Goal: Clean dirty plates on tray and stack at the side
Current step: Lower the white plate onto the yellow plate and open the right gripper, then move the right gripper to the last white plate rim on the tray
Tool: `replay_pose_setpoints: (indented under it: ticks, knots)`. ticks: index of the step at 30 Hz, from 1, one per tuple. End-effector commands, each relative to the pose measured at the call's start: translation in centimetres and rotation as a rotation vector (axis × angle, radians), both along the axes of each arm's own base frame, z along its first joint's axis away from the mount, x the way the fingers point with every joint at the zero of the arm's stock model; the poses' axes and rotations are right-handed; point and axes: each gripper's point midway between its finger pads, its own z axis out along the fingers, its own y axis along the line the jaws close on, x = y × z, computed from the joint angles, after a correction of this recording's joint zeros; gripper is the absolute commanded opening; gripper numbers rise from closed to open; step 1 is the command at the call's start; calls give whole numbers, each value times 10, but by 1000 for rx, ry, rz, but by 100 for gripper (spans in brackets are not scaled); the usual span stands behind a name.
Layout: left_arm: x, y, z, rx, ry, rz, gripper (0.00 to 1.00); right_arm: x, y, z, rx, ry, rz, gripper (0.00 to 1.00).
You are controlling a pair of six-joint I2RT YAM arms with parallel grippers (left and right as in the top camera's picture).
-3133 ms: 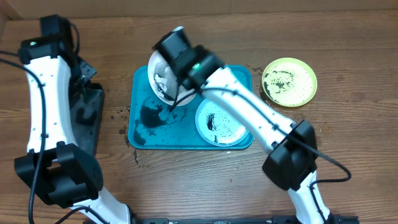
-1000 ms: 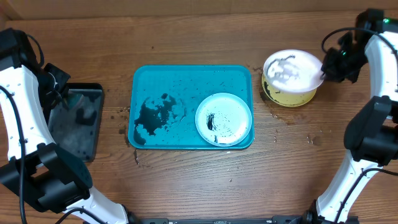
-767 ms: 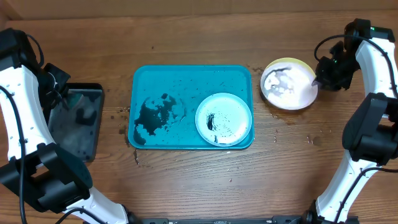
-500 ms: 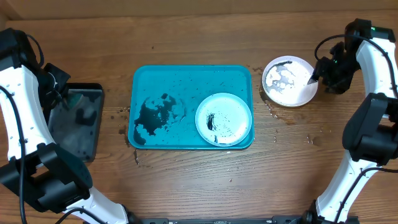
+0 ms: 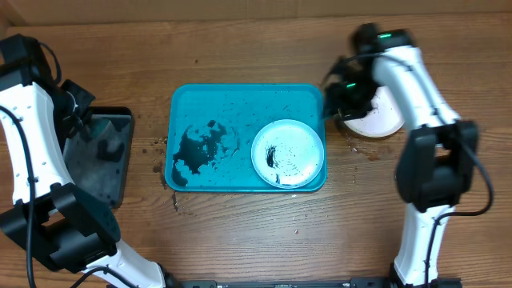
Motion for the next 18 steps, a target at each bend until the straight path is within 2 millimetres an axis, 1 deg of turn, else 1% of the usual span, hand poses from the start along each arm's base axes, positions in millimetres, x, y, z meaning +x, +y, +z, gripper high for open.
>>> replay_pose_setpoints:
  ticks: [1,3,5,7,11,13,15,18]
  knots:
    - [2,-7,-7,-6,17,-40,4,-9,0,1,-164,-46,8,52]
    - [2,-7,-7,-6,18,-40,4,-14,4,-8,-224,-38,-34,52]
    - [2,-7,-7,-6,17,-40,4,-20,11,-16,-236,-20,-80,43]
    - [2,-7,-7,-6,17,-40,4,-25,13,-23,-242,-6,-86,41]
    - [2,-7,-7,-5,17,-40,4,-32,11,-35,-252,13,-81,41]
    - [2,-7,-7,-6,17,-40,4,-35,6,-38,-279,17,-78,41]
    - [2,-7,-7,-6,17,-40,4,-36,3,-40,-294,21,-77,41]
    - [2,-7,-7,-6,17,-40,4,-37,5,-40,-284,26,-77,41]
